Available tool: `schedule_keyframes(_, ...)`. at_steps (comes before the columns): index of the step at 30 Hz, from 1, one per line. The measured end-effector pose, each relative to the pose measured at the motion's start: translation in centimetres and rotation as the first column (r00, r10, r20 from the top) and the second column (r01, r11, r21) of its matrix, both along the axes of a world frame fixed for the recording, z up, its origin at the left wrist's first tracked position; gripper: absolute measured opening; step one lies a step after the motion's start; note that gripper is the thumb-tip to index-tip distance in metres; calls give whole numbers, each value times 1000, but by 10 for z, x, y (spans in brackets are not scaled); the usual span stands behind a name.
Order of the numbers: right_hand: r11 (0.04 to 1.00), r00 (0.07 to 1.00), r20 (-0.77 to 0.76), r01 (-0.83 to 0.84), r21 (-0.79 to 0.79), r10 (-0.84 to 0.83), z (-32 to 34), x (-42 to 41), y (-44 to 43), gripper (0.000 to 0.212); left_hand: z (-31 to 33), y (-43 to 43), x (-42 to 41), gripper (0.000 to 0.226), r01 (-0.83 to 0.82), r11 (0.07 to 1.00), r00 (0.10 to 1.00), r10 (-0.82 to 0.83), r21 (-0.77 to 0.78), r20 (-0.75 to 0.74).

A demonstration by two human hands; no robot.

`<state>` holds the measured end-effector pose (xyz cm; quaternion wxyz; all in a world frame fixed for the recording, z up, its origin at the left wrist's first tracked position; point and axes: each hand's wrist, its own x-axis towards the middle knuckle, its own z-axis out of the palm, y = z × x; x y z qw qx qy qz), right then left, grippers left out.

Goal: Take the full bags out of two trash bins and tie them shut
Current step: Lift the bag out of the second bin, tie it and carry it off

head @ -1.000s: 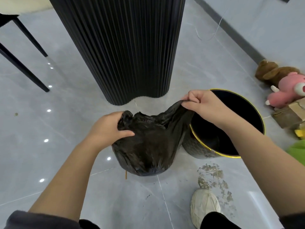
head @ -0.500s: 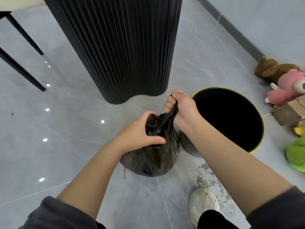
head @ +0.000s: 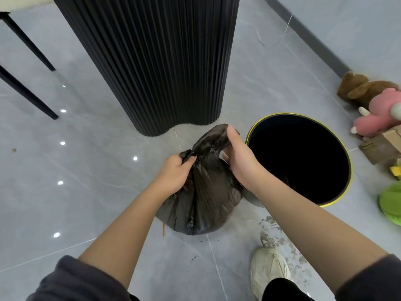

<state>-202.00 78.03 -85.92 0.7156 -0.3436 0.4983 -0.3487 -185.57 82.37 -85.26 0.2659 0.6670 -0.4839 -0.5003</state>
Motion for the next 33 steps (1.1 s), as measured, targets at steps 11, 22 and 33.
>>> schedule_keyframes(11,933,931,-325,-255,-252,167,-34,20,30,19,24,-1,15,25,-40,998,984,48,48,-169)
schedule_keyframes(22,971,974,-100,-215,-101,205,-19,29,20,21,15,-1,31,15,128,986,990,-120,-103,78)
schedule_keyframes(33,918,921,-64,-376,127,385,-34,33,36,18,16,-9,34,9,134,989,986,-126,-69,111)
